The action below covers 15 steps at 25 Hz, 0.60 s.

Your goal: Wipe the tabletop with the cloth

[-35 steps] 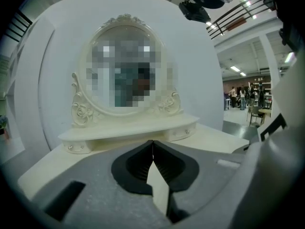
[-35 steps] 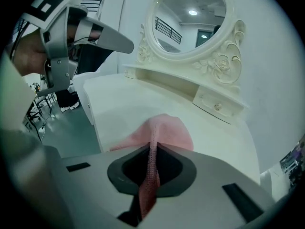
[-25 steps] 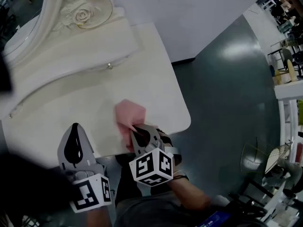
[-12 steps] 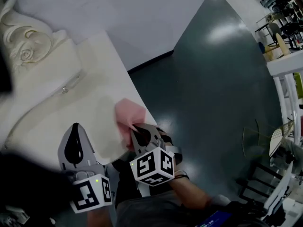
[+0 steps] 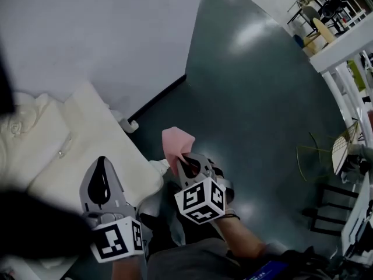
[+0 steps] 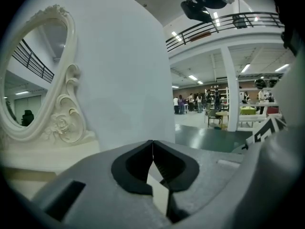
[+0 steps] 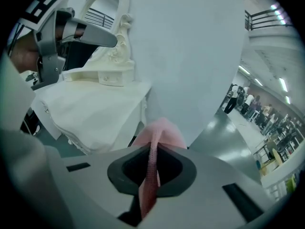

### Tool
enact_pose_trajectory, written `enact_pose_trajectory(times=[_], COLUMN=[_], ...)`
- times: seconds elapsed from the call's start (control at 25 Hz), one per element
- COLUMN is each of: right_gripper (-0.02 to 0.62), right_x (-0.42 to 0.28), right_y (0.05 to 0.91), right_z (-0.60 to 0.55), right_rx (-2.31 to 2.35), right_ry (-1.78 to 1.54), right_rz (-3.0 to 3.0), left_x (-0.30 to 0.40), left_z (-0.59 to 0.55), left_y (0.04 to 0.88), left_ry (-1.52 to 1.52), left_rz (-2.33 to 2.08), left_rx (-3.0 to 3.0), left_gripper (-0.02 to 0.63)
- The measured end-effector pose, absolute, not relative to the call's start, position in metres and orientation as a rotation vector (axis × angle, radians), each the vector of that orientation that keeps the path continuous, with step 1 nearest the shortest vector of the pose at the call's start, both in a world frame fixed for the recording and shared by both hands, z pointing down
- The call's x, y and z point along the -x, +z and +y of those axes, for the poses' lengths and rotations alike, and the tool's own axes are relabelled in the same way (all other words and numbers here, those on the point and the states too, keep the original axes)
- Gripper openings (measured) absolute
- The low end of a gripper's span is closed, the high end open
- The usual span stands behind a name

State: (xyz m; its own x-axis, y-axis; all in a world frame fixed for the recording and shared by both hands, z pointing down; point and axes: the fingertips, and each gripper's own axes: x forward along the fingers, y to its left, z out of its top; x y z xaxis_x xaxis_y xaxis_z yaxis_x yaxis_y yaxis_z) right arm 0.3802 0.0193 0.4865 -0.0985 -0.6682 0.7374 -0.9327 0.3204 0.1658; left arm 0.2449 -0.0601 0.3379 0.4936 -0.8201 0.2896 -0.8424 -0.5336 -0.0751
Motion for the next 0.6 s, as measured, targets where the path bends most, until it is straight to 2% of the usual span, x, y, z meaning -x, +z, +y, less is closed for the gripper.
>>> enact_pose_trajectory(times=[0.28, 0.6], right_gripper=[0.021, 0.021], right_x=[-0.42, -0.372], right_y=[0.381, 0.233], right_z=[-0.002, -0.029], right_rx=[-1.623, -1.74], right_ry=[0.388, 0.127], right_rz=[-1.935, -2.159], left_x=[-0.286, -0.239], left_z=[-0.056, -0.036], left_y=[0.256, 0.188], left_ry=[0.316, 0.148], left_rz=[-1.452, -1.541], left_rx=[-2.786, -2.827], left_gripper=[0.015, 0.015])
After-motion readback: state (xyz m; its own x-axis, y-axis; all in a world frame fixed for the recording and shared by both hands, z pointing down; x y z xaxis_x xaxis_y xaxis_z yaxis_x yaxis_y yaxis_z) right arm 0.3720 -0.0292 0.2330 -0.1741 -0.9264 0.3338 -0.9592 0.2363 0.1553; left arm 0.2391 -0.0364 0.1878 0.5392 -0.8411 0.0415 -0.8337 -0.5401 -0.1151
